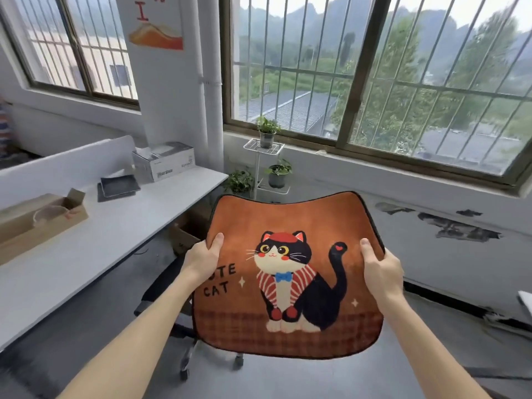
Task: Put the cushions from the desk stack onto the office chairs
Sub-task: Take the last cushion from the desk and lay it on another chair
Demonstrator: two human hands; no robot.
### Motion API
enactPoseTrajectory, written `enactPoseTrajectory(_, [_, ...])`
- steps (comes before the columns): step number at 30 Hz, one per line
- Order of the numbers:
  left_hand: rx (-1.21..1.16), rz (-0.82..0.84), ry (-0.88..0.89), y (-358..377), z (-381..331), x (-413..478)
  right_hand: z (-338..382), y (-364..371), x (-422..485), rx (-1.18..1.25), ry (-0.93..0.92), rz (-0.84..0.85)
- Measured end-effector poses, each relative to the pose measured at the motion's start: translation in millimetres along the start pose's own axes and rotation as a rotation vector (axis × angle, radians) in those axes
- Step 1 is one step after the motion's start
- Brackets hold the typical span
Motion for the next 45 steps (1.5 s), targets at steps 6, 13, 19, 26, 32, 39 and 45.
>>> enactPoseTrajectory(6, [-0.028, 0.009, -0.173, 25, 17, 104, 30, 89, 90, -0.040, -0.045, 0.077])
enactPoseTrajectory(13, [-0.085, -0.092, -0.486, 39, 85, 198, 8, 264, 203, -0.339, 0.008, 0.395])
enactPoseTrajectory(19, [-0.179, -0.225, -0.834, 39, 152, 205, -5, 415, 247, -0.710, -0.158, 0.853])
enactPoseTrajectory(26, [-0.456, -0.426, -1.085, 50, 211, 169, -16, 543, 244, -0.828, -0.082, 1.375])
enactPoseTrajectory(32, [-0.399, -0.385, -1.172, 77, 258, 171, -64, 623, 233, -1.010, -0.253, 1.324])
enactPoseTrajectory(39, [-0.046, -0.369, -1.165, 98, 293, 219, -129, 655, 212, -1.005, -0.261, 1.168])
enactPoseTrajectory(45, [0.027, -0.455, -1.145, 114, 331, 250, -155, 696, 200, -0.937, -0.305, 1.104])
Point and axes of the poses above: each hand's wrist, its own x-axis towards the middle knuckle, its own y-axis out of the palm, z = x × y, the point moved 3 cm from there along x, towards the middle knuckle, and after that the axes turned 7 degrees about -z, right-handed, at the moved point
